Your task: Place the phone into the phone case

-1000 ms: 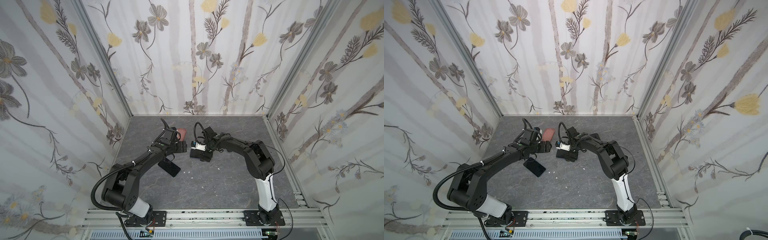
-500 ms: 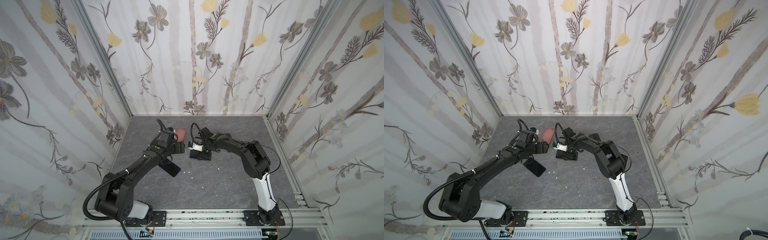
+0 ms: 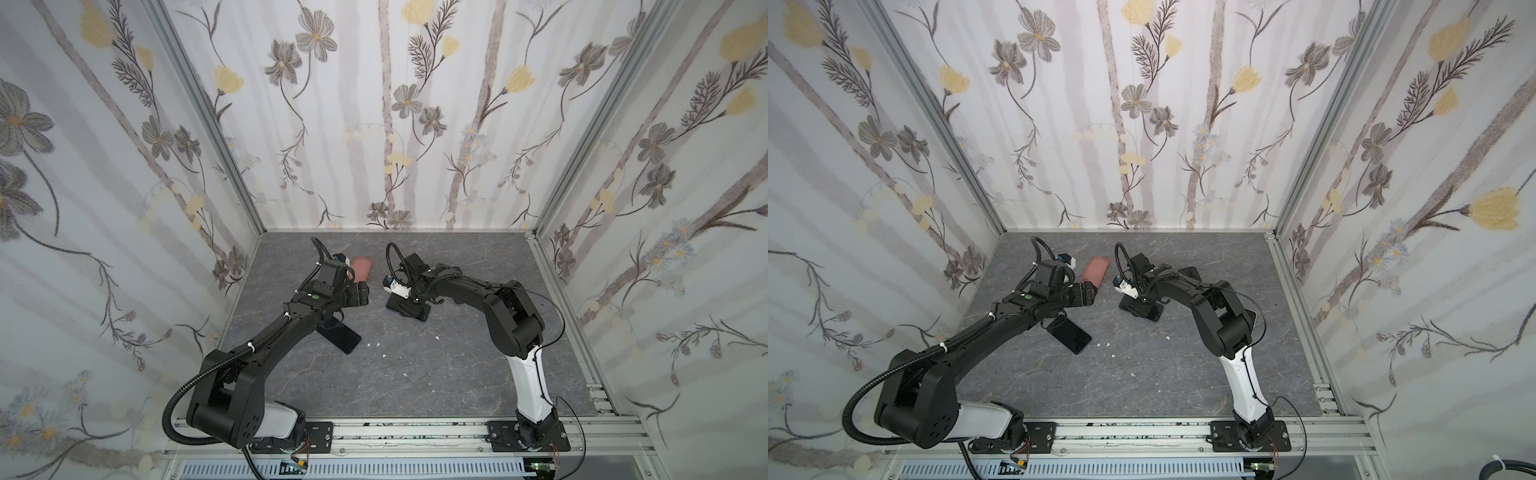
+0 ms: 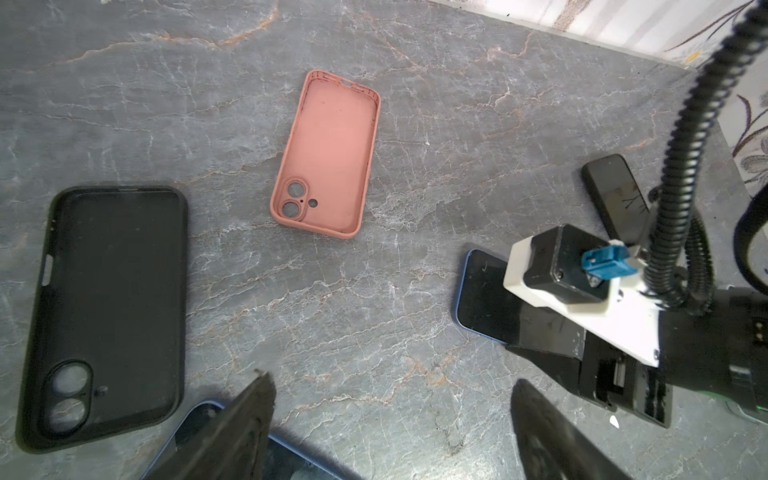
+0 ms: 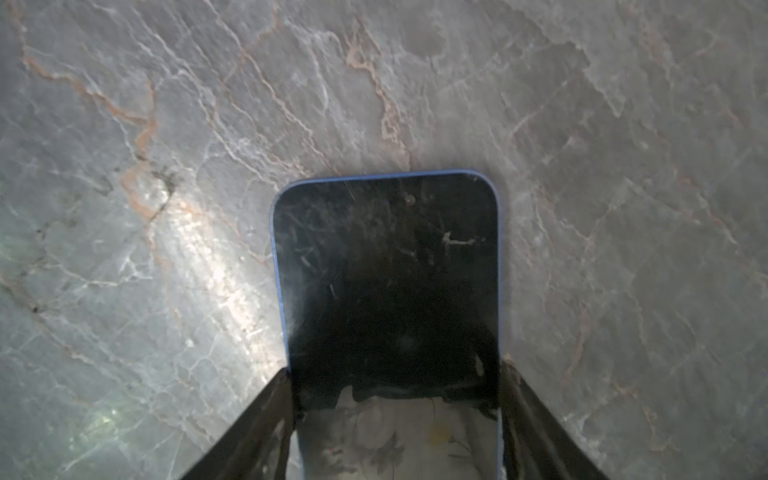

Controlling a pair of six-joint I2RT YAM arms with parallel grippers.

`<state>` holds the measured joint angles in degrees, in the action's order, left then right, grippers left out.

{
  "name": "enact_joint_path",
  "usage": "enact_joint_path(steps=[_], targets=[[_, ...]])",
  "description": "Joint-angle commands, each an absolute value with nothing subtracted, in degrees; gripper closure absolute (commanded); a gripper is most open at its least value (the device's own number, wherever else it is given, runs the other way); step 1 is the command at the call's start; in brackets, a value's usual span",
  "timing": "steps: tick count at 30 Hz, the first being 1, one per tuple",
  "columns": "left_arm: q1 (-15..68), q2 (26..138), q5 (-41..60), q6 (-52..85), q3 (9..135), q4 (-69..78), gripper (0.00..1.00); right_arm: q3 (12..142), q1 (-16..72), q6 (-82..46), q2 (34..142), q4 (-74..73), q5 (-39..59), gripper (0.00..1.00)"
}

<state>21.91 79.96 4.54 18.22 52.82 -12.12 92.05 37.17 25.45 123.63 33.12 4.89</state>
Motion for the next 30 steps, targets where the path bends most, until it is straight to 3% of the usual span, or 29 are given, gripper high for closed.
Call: enact_joint_path(steps=[1,17,30], targets=[[21.9,79.7,5.0,19.2,52.9,-10.2,0.12,91.8,37.0,21.6,122.5,33.9,3.3,0.43],[21.9,82.5,7.4,21.4,55.6,-8.7,0.13,90.2,35.6,16.1,118.7,32.7,3.7,0.47],[24.4,82.3,13.4,26.7,50.5,3.4,0.15,84.6,30.9,-1.4,109.8,24.5,9.4,0.50]])
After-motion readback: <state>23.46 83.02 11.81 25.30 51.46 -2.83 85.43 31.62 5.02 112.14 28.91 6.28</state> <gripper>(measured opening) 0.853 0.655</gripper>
